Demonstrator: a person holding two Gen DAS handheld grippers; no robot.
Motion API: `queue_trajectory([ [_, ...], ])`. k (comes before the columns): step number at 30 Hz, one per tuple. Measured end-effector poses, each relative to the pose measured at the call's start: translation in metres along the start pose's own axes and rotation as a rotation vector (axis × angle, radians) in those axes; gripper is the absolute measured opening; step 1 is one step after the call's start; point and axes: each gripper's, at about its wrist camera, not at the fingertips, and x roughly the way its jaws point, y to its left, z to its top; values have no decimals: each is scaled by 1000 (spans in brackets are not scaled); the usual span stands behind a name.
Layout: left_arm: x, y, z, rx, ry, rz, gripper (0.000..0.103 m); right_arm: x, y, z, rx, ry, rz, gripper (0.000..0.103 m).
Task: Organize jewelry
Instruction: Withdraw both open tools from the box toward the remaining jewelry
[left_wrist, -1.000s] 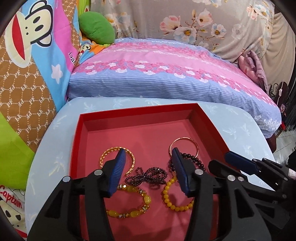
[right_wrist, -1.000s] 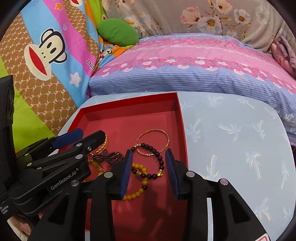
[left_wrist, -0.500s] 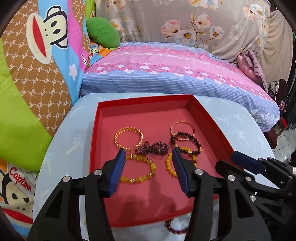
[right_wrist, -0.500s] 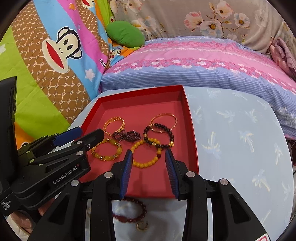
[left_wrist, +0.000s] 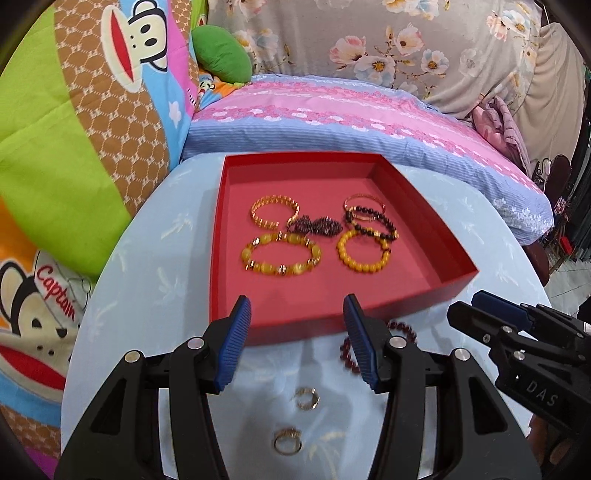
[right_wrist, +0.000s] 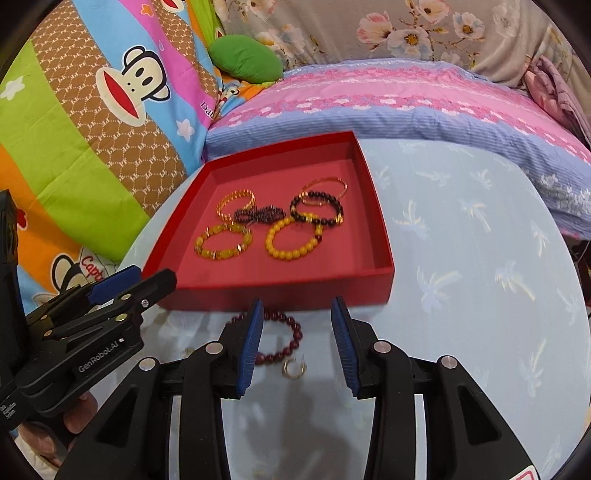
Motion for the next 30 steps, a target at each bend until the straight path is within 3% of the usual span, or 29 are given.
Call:
queue_trajectory([
  [9, -4, 7, -47, -4, 27, 23, 50, 5, -1, -40, 7, 45, -23, 38],
  [12, -6, 8, -61, 2, 31, 21, 56, 9, 1, -51, 0, 65, -27, 38],
  [16, -7, 10, -74, 9, 35, 26, 57, 14, 0, -61, 4, 90, -25, 38],
  [30, -10, 16, -92, 26, 51, 28, 60, 14, 3, -57, 3, 84, -11, 38],
])
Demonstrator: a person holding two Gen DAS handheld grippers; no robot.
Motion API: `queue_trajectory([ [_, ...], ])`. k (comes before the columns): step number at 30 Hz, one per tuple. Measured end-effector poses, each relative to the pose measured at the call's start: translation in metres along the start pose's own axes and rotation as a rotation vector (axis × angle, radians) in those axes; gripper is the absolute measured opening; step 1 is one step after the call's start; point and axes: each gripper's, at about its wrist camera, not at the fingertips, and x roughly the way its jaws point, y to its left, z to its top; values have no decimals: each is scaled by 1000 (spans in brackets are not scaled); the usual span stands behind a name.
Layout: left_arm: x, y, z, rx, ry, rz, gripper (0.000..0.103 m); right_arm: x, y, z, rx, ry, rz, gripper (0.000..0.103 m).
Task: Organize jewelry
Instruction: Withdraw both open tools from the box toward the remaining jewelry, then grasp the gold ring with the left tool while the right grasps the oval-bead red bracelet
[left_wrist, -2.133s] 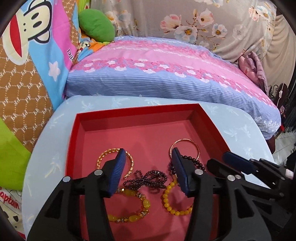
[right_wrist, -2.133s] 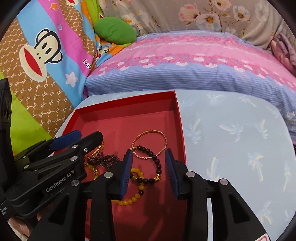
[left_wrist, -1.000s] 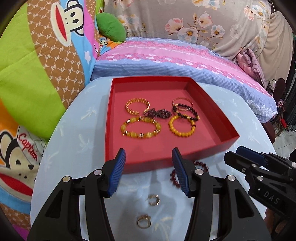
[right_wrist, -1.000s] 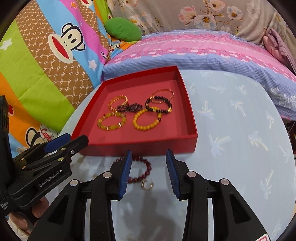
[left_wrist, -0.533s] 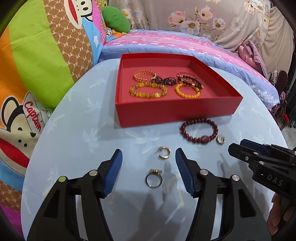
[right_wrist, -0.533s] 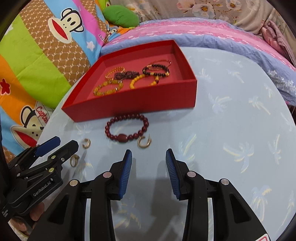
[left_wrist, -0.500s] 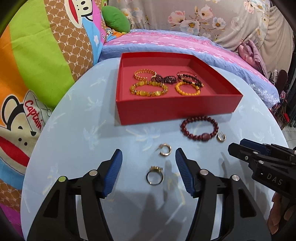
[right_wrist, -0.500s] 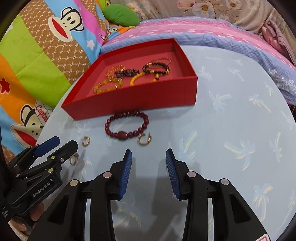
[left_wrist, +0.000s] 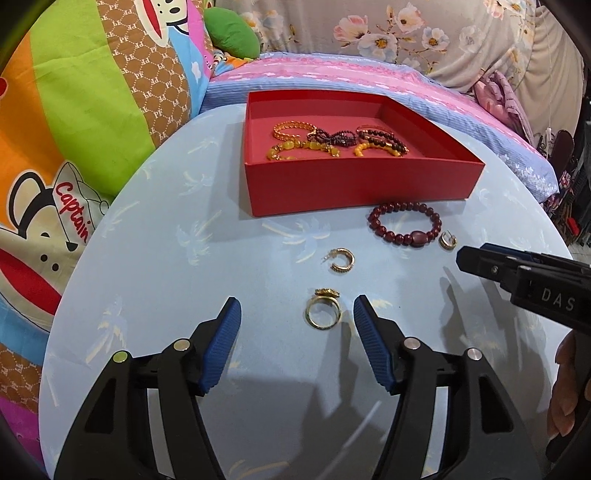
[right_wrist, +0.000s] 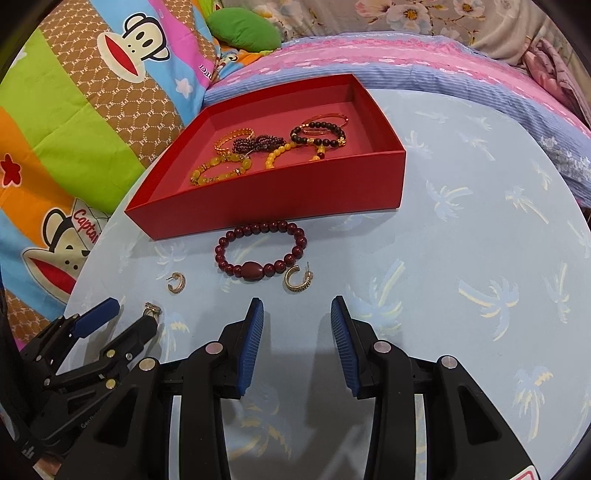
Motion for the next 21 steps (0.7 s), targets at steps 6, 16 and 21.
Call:
queue_trajectory([
  [6, 1, 5, 0, -22, 11, -13, 60, -1, -2, 0, 9, -2, -1, 38],
  [16, 11, -6, 6, 12, 32, 0, 49, 1, -4, 3, 11, -3, -3, 38],
  [21, 13, -9, 10, 20, 25, -11, 20, 5, 0, 11, -6, -8, -7, 38],
])
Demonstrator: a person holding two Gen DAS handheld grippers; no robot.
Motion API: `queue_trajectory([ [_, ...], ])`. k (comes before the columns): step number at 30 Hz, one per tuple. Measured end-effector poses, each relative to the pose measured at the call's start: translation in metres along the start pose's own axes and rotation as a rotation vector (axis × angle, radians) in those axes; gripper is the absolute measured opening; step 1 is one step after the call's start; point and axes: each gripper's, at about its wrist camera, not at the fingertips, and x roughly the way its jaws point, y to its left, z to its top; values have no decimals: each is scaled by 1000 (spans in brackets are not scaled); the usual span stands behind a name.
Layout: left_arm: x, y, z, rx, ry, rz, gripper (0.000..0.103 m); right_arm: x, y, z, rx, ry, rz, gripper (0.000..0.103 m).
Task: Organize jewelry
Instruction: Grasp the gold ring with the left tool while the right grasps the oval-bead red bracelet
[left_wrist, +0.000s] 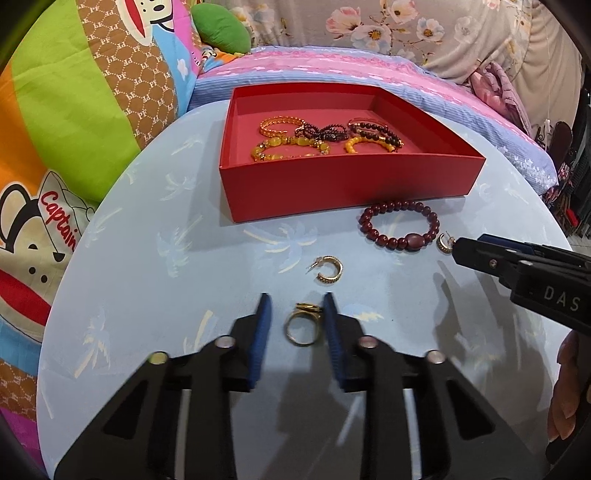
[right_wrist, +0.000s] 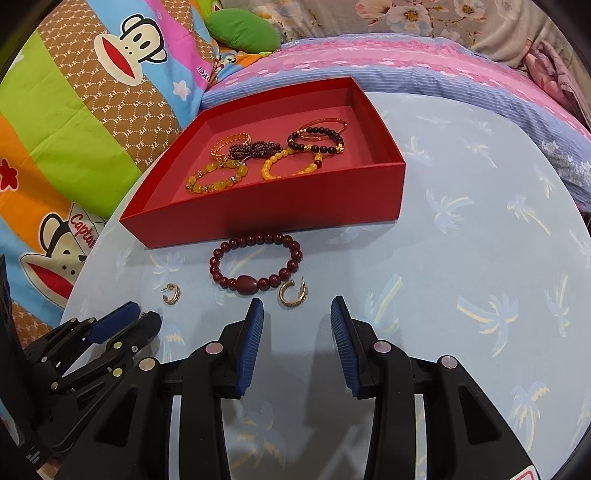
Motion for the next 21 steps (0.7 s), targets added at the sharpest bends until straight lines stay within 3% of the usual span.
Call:
queue_trajectory([
  [3, 1, 2, 2, -7, -2, -2, 13, 4, 2, 6, -8, -4, 0, 38],
  [14, 2, 8, 3, -37, -3, -18, 13, 23, 10, 30, -32, -12, -11, 36],
  [17, 2, 9, 3, -38, -2, -19, 13, 30, 11, 30, -38, 3, -18, 29],
  [21, 2, 10, 2, -46, 0, -21, 13, 33, 11, 30, -45, 10, -39, 10],
])
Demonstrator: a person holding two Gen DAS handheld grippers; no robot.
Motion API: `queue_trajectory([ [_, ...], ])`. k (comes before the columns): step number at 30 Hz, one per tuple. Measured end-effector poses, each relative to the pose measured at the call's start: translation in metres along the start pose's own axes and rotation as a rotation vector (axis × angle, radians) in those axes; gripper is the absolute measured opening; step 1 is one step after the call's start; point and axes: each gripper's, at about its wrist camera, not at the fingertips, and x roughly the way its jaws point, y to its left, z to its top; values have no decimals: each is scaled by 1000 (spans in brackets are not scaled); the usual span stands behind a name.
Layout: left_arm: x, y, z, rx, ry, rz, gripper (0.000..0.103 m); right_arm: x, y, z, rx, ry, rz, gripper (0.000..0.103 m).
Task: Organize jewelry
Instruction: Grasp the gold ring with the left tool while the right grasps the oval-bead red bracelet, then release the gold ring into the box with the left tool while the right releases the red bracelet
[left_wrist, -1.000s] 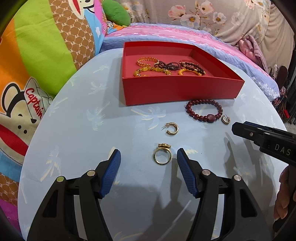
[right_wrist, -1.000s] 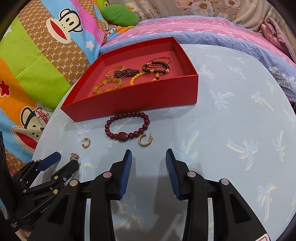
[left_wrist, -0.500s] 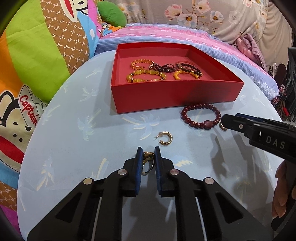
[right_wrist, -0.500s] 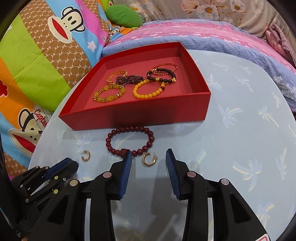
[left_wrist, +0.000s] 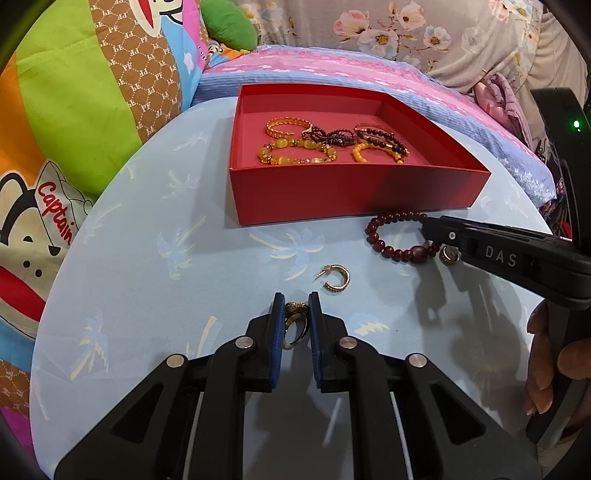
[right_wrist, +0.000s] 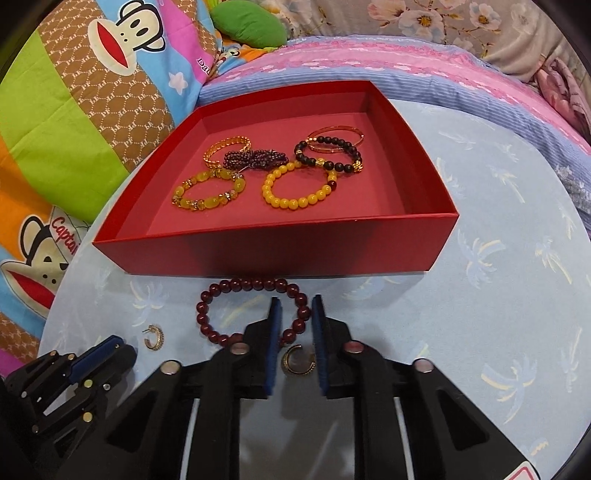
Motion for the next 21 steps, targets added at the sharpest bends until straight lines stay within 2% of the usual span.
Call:
queue_trajectory([
  [8, -2, 3, 2, -18, 2, 9, 13, -8, -1, -4, 10, -10, 10, 8],
  [21, -20, -1, 17, -4, -18, -2, 13, -76, -9, 10, 27, -139, 21, 8],
])
